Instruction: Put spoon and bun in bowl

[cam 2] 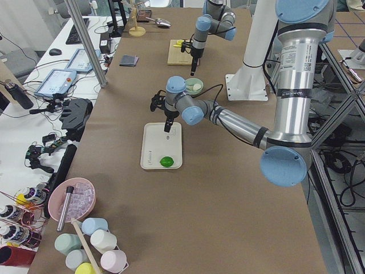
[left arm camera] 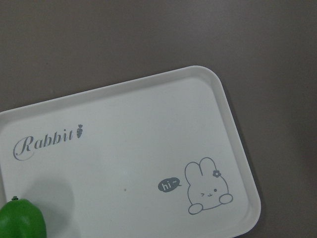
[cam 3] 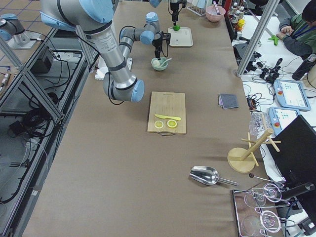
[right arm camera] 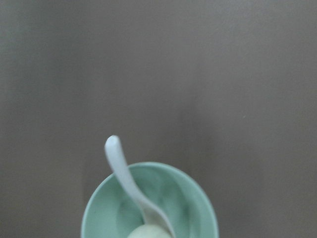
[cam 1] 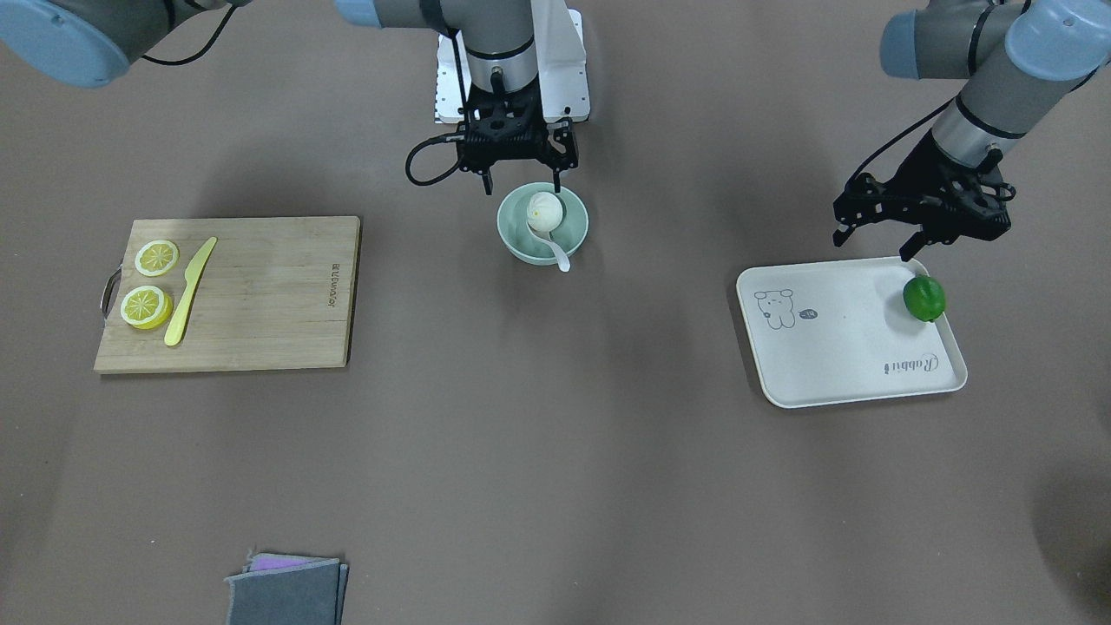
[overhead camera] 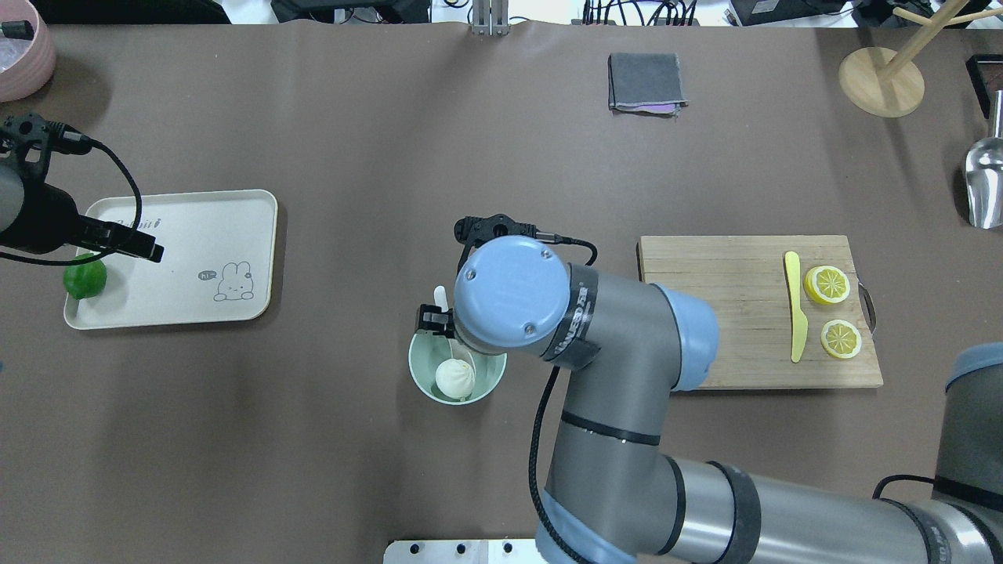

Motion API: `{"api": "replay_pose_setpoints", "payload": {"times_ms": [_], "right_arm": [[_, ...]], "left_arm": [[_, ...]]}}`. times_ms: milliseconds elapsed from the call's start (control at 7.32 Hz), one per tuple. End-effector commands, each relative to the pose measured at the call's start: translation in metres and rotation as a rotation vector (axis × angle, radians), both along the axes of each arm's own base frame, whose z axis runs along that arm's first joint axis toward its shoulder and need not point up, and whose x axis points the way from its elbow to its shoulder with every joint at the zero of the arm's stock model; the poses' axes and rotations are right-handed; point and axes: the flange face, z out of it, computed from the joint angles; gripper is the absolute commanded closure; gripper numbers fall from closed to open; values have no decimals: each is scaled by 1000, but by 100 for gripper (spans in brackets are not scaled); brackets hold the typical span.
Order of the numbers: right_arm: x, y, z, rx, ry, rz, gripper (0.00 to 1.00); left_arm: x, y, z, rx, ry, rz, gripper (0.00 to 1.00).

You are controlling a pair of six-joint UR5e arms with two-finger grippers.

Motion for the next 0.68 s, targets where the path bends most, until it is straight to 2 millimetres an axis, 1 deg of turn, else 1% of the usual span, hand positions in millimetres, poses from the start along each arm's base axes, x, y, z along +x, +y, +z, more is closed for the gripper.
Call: {"api": "replay_pose_setpoints", "payload": {"times_ms": [0,137,273,410,547], "right_arm": [[66,-63,72,76,103,-60,0],[113,-72,102,162,149,-104,0],[163,-76,121,195,163,-103,0],[203,-90,145,200,171,-152,0],[249,-109,173,210,180,-211,0]], "left_arm": [[-64,-5,35,41,-50,42,0],[-108,-12,50,57,-108,58,0],[-149,-12,71,95,-167,99,1],[-196,-7,96,106,-227,151,1],[-240,-2,110,80,-262,168,1]]}}
